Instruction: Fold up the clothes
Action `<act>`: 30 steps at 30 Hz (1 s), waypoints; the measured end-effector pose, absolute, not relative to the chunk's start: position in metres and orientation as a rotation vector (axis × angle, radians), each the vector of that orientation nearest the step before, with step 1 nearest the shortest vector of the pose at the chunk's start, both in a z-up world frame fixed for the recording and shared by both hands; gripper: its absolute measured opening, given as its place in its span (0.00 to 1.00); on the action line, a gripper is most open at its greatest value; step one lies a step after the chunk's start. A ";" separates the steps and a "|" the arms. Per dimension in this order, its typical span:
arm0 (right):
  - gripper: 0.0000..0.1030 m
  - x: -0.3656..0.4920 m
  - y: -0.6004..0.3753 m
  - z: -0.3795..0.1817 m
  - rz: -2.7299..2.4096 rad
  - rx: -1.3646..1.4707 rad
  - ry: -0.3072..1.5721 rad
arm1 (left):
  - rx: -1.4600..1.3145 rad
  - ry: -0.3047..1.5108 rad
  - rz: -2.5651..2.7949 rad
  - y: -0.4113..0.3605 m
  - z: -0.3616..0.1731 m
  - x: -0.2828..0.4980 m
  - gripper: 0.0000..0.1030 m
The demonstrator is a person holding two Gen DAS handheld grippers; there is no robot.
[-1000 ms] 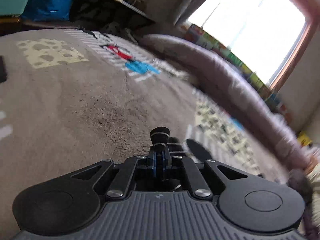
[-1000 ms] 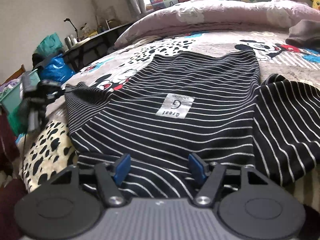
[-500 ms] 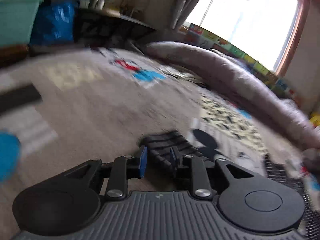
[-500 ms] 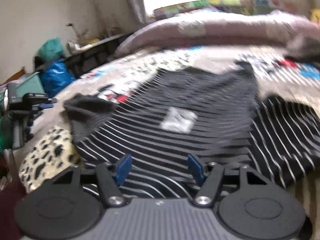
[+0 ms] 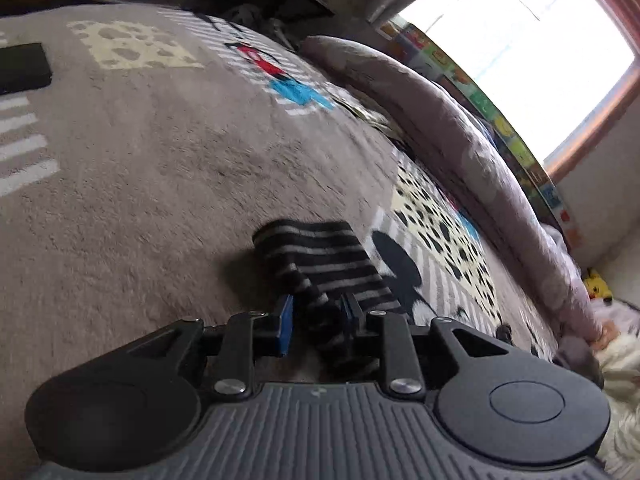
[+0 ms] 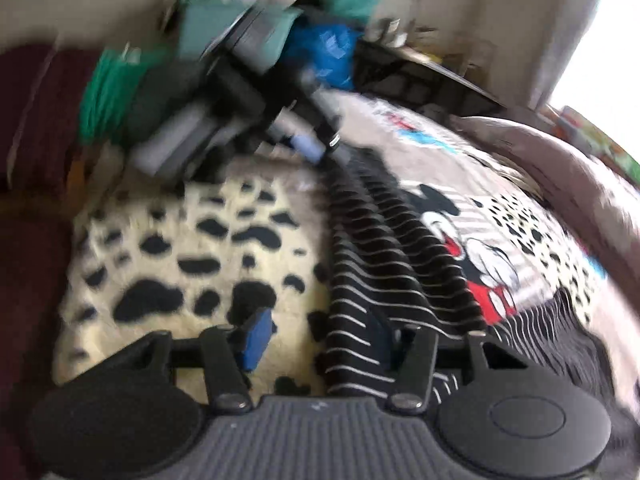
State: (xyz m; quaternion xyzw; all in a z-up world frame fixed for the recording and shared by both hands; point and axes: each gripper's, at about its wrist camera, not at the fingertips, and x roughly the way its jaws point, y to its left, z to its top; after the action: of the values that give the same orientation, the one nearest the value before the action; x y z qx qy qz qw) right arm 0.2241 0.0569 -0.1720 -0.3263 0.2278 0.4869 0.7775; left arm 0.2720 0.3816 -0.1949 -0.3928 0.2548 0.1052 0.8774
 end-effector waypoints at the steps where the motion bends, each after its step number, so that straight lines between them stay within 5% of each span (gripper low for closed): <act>1: 0.33 0.229 0.057 -0.172 1.050 -0.680 0.514 | -0.841 0.522 0.224 0.384 -0.197 0.273 0.25; 7: 0.27 0.242 0.050 -0.170 0.978 -0.699 0.521 | -0.903 0.502 0.215 0.392 -0.206 0.284 0.30; 10: 0.13 0.249 0.050 -0.173 0.988 -0.687 0.577 | -0.879 0.515 0.207 0.392 -0.202 0.288 0.30; 12: 0.07 0.248 0.053 -0.171 1.005 -0.711 0.583 | -0.800 0.534 0.203 0.389 -0.194 0.293 0.09; 18: 0.04 0.240 0.028 -0.132 1.097 -0.654 0.556 | -0.724 0.420 0.185 0.388 -0.149 0.270 0.08; 21: 0.11 0.244 0.028 -0.145 1.141 -0.664 0.598 | -0.629 0.615 0.247 0.390 -0.174 0.285 0.10; 24: 0.40 0.243 0.035 -0.156 1.131 -0.655 0.659 | -0.614 0.604 0.276 0.391 -0.181 0.273 0.19; 30: 0.40 0.234 0.027 -0.151 1.093 -0.562 0.582 | -0.488 0.474 0.377 0.370 -0.148 0.245 0.22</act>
State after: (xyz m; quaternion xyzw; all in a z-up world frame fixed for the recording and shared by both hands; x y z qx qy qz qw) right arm 0.2337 0.0272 -0.1507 -0.2599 0.2689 0.5055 0.7775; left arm 0.2448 0.3702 -0.1480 -0.2377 0.2311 0.1837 0.9254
